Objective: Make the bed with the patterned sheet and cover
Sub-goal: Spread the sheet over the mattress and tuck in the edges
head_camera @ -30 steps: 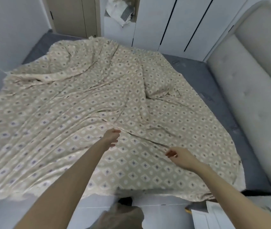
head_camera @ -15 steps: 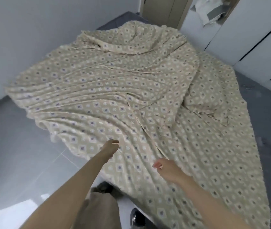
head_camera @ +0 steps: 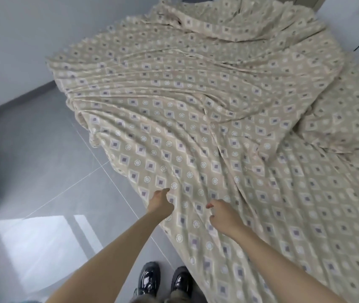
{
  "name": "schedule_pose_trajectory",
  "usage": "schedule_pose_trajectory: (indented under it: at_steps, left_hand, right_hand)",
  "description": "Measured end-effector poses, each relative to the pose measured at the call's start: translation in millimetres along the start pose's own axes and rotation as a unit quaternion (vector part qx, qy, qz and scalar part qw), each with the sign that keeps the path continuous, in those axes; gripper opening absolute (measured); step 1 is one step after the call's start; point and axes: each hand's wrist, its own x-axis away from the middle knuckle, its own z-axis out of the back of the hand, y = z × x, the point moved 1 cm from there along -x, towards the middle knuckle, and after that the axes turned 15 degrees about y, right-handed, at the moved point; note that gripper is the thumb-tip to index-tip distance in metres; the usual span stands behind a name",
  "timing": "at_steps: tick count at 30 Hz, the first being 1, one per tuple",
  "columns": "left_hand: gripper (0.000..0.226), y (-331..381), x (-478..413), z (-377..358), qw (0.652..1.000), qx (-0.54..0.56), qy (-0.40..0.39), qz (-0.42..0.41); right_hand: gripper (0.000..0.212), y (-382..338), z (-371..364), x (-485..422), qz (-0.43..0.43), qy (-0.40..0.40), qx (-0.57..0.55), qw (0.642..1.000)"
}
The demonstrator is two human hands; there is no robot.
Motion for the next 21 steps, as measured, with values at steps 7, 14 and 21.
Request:
schedule_pose_trajectory:
  at_steps: [7, 14, 21]
  left_hand:
    - [0.07, -52.5, -47.1, -59.8, 0.983, -0.16, 0.035, -0.077]
    - [0.049, -60.4, -69.4, -80.4, 0.913, -0.347, 0.148, -0.156]
    - [0.034, -41.2, -64.3, -68.8, 0.88, -0.406, 0.133, -0.209]
  right_hand:
    - [0.047, 23.3, -90.9, -39.9, 0.077, 0.007, 0.071, 0.995]
    - [0.04, 33.2, -121.3, -59.0, 0.156, 0.12, 0.154, 0.968]
    - [0.02, 33.5, -108.4, -49.9, 0.261, 0.068, 0.181, 0.946]
